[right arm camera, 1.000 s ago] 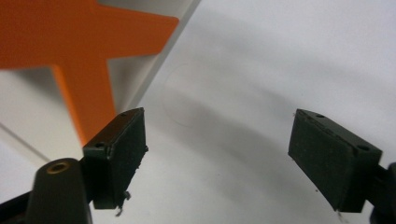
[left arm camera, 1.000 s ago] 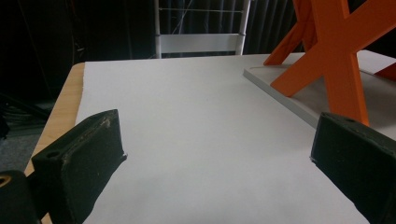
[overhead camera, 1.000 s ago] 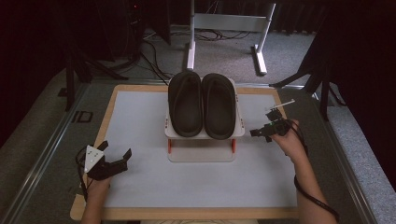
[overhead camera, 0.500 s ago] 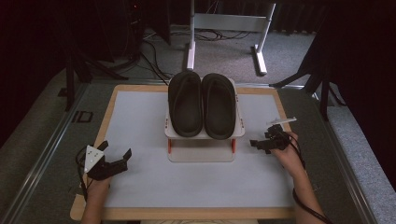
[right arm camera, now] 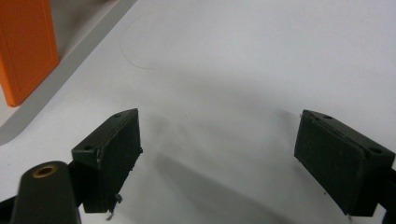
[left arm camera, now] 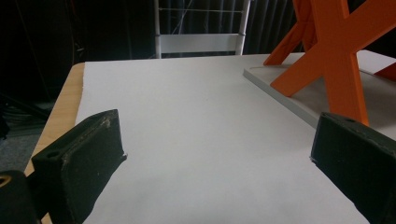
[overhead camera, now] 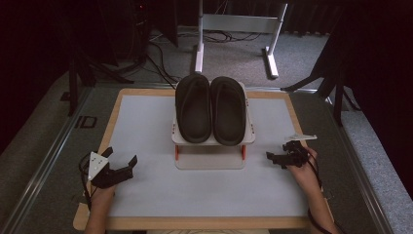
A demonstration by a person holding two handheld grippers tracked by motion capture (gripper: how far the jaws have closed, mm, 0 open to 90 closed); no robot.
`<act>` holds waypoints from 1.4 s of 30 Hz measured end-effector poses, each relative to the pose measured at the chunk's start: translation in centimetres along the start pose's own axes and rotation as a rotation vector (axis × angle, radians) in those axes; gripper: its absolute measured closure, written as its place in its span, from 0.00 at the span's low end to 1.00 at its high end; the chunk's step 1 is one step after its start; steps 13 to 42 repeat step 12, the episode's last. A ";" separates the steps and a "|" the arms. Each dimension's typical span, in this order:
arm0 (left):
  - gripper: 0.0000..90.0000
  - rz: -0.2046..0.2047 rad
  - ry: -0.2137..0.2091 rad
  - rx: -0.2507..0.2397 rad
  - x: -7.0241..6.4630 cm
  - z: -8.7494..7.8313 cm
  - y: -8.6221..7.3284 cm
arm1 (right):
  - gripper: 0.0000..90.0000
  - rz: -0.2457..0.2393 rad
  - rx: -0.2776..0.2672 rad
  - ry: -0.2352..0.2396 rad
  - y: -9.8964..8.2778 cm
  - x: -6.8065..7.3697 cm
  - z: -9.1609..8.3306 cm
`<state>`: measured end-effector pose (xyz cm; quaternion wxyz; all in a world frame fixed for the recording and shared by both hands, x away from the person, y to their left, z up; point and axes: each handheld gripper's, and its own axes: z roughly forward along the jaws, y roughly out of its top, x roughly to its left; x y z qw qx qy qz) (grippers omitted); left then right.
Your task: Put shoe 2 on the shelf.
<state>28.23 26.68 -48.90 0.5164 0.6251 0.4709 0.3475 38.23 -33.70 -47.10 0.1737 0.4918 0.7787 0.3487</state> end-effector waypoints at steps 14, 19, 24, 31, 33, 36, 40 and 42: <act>0.02 0.003 0.000 -0.001 0.0 0.0 0.0 | 0.16 0.000 -0.050 -0.018 -1.4 -0.4 0.0; 0.02 0.003 0.000 -0.001 0.0 0.0 0.0 | 0.16 0.000 -0.050 -0.018 -1.4 -0.4 0.0; 0.02 0.003 0.000 -0.001 0.0 0.0 0.0 | 0.16 0.000 -0.050 -0.018 -1.4 -0.4 0.0; 0.02 0.003 0.000 -0.001 0.0 0.0 0.0 | 0.16 0.000 -0.050 -0.018 -1.4 -0.4 0.0; 0.02 0.003 0.000 -0.001 0.0 0.0 0.0 | 0.16 0.000 -0.050 -0.018 -1.4 -0.4 0.0; 0.02 0.003 0.000 -0.001 0.0 0.0 0.0 | 0.16 0.000 -0.050 -0.018 -1.4 -0.4 0.0; 0.02 0.003 0.000 -0.001 0.0 0.0 0.0 | 0.16 0.000 -0.050 -0.018 -1.4 -0.4 0.0; 0.02 0.003 0.000 -0.001 0.0 0.0 0.0 | 0.16 0.000 -0.050 -0.018 -1.4 -0.4 0.0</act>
